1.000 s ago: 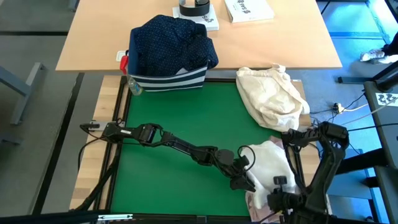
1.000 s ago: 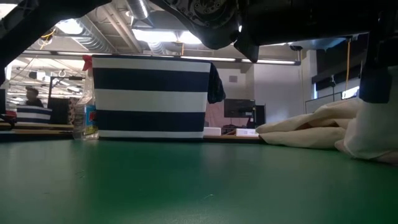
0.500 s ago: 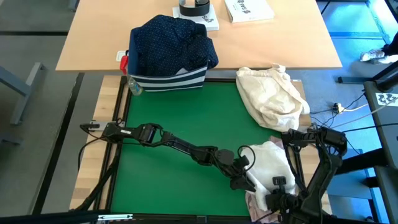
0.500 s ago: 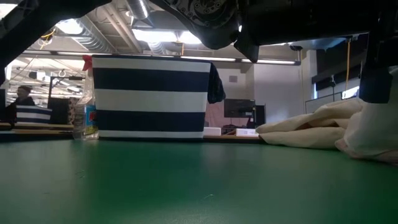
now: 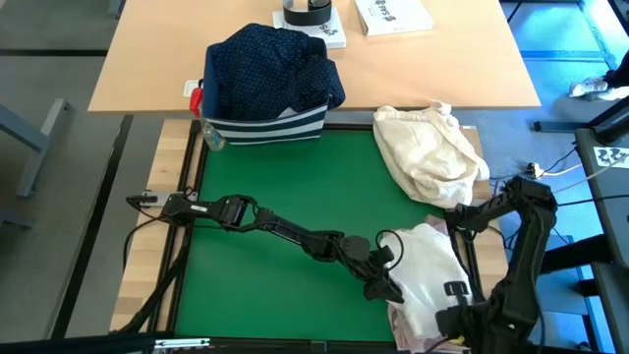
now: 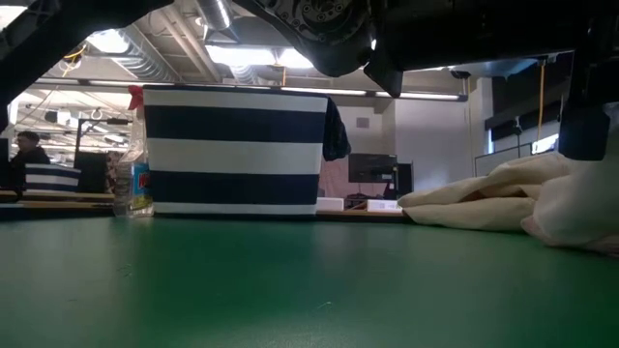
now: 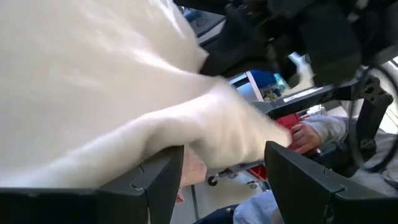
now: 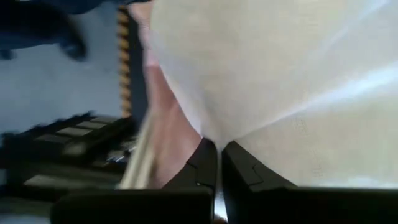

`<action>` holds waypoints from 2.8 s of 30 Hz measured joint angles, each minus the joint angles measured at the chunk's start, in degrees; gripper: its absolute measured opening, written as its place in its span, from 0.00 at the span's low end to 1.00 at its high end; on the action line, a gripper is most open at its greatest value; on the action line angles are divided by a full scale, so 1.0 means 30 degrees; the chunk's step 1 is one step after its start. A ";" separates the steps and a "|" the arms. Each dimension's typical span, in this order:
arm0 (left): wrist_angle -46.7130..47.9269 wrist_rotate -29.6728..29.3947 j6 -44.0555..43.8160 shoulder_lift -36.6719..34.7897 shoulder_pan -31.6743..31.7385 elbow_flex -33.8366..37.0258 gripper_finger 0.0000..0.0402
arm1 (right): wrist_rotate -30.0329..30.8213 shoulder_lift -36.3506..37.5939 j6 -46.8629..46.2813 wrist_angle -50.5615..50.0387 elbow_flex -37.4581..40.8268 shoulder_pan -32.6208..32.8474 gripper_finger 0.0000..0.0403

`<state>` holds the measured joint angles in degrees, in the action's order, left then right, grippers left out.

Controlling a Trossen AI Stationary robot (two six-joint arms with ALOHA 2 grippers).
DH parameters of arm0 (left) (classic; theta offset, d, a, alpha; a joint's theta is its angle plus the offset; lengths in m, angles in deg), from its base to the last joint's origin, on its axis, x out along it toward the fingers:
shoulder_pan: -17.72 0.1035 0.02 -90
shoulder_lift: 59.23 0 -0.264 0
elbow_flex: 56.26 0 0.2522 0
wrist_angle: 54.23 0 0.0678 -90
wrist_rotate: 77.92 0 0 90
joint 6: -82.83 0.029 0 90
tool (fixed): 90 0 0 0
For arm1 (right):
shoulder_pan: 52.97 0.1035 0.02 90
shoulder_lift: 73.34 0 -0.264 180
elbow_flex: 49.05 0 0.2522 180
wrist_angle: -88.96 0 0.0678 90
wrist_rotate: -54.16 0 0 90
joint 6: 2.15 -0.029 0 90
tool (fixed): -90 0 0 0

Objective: Fold laundry
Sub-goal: Stack the white polo on top of the red polo

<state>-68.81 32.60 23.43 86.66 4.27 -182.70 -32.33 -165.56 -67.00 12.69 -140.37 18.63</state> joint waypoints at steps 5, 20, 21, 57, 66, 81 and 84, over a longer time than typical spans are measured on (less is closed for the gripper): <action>0.0000 0.0016 -0.0016 0.0004 0.0000 0.0000 0.55 | -0.1753 0.0709 0.0149 0.1657 -0.0152 0.0000 0.01; 0.0102 0.0127 -0.0036 0.0011 0.0011 0.0000 0.55 | -0.1563 -0.2078 -0.4070 0.4661 0.1712 0.0022 0.05; 0.0138 0.0298 -0.0013 0.0011 0.0048 0.0000 0.55 | -0.1585 -0.2330 -0.4399 0.4662 0.1826 0.0022 0.06; 2.5717 -0.7516 1.3937 -1.2249 0.3346 0.7494 0.55 | -0.1225 0.4971 1.1148 0.9843 1.2407 -1.3880 0.10; 2.3690 -0.7504 1.3805 -1.5563 0.4643 1.2589 0.55 | 0.2872 0.8296 0.9349 0.4365 1.2926 -1.5415 0.02; 1.9517 -0.4955 1.2752 -1.6652 0.5088 1.4396 0.55 | 0.1556 1.1542 0.7758 0.7960 1.1345 -1.3327 0.02; 1.8734 -0.4984 1.1862 -1.6651 0.4577 1.4396 0.55 | 0.1715 1.1738 0.7348 1.1170 1.1420 -1.1246 0.02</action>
<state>-12.61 17.65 59.02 36.71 18.00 -139.51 -27.18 -130.35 -44.95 46.20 -106.11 -15.11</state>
